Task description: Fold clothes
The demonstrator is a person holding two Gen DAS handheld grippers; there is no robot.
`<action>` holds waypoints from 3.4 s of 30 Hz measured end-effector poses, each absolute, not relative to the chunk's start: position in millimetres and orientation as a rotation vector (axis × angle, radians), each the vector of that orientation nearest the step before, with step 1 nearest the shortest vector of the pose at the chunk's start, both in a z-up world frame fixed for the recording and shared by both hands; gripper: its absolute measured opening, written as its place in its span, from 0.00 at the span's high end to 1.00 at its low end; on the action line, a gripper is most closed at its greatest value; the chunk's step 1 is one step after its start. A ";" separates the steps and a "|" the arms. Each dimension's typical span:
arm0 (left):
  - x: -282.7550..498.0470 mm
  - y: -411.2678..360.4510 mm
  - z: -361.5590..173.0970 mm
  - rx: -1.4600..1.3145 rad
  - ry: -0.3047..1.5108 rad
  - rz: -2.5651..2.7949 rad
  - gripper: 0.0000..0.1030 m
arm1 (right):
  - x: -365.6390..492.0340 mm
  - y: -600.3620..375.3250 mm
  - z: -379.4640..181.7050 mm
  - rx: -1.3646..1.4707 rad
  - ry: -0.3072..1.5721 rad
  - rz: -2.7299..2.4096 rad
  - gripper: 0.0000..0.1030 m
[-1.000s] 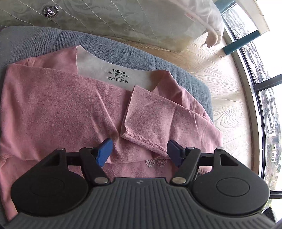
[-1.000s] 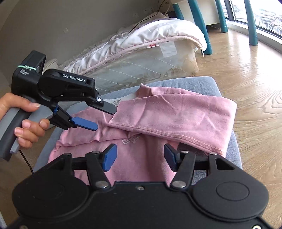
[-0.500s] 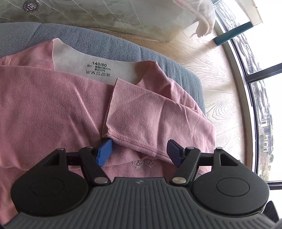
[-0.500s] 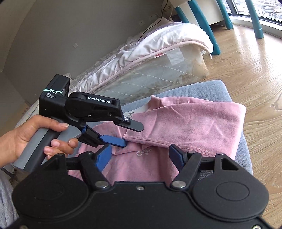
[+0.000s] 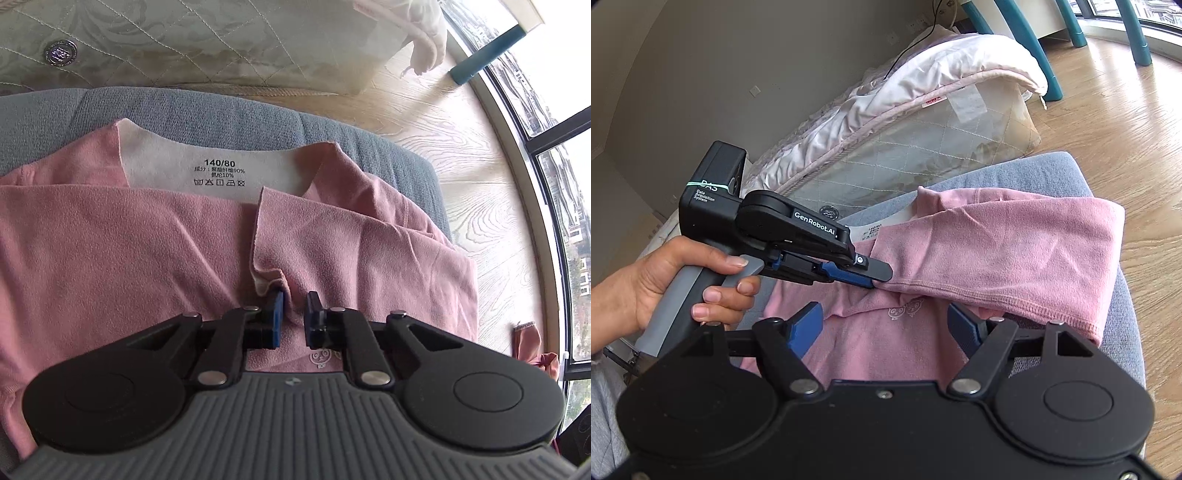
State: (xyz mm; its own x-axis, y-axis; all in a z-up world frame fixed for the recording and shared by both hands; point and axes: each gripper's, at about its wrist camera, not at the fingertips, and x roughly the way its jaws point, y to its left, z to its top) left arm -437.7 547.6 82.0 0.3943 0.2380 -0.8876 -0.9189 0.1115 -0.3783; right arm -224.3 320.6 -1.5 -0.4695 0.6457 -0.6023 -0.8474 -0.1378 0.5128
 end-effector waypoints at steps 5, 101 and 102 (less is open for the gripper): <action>-434.7 545.5 97.1 -1.119 0.722 0.930 0.93 | -226.0 319.8 -3.5 -0.264 1.029 1.819 0.26; -493.7 509.7 141.0 -0.985 0.789 1.051 0.37 | -372.5 339.9 -31.4 -0.804 0.359 1.890 0.50; -492.5 510.3 141.5 -0.980 0.788 1.042 0.32 | -379.0 338.8 -35.6 -0.851 0.319 1.881 0.50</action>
State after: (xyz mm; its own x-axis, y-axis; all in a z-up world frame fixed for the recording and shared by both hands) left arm -492.5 510.3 141.5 0.3203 0.3288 -0.8884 -0.9443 0.1853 -0.2719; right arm -379.0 338.8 -35.6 -0.2474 0.6889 -0.6813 -0.8750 -0.4608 -0.1482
